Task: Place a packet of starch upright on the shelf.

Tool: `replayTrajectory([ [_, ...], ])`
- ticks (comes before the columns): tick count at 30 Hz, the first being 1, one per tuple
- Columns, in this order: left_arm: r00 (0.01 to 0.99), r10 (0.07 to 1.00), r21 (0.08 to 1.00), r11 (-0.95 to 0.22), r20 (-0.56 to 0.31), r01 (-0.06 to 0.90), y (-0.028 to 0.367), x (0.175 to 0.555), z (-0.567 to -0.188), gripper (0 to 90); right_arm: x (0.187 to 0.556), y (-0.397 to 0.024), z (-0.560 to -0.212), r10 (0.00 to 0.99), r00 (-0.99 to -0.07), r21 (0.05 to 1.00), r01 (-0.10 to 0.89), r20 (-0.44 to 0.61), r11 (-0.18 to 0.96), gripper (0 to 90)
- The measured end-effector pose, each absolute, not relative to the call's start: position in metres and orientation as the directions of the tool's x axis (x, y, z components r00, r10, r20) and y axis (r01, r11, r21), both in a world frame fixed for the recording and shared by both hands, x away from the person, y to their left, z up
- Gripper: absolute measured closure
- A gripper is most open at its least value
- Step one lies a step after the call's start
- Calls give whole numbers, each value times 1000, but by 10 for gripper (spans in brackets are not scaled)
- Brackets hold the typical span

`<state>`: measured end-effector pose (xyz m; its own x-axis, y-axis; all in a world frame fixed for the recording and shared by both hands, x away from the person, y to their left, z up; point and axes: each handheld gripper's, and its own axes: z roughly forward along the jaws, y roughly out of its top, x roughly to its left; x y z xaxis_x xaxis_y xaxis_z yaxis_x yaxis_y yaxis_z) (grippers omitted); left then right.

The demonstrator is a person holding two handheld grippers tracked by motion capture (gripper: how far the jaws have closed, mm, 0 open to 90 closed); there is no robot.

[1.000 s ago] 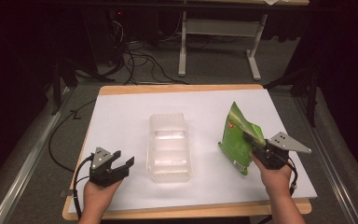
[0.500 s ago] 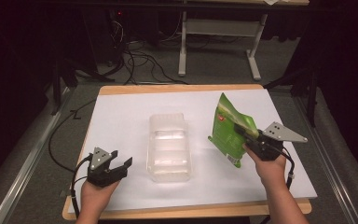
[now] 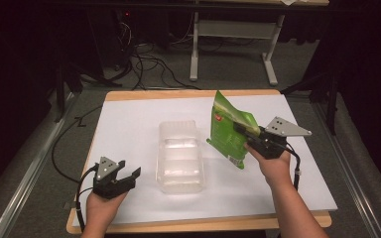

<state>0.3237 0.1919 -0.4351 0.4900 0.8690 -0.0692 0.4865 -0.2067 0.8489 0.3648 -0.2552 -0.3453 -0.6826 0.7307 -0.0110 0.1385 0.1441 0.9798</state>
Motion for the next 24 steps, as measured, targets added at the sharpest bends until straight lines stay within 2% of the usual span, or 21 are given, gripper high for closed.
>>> replayTrajectory([
  [12, 480, 874, 850, -201, -69, 487, 196, 323, -435, 372, 379, -225, -339, 663, -749, 984, 106, -18, 147, 900],
  [24, 474, 878, 850, -198, -68, 488, 198, 323, -435, 372, 374, -181, -333, 522, -853, 988, 76, -7, 136, 900],
])
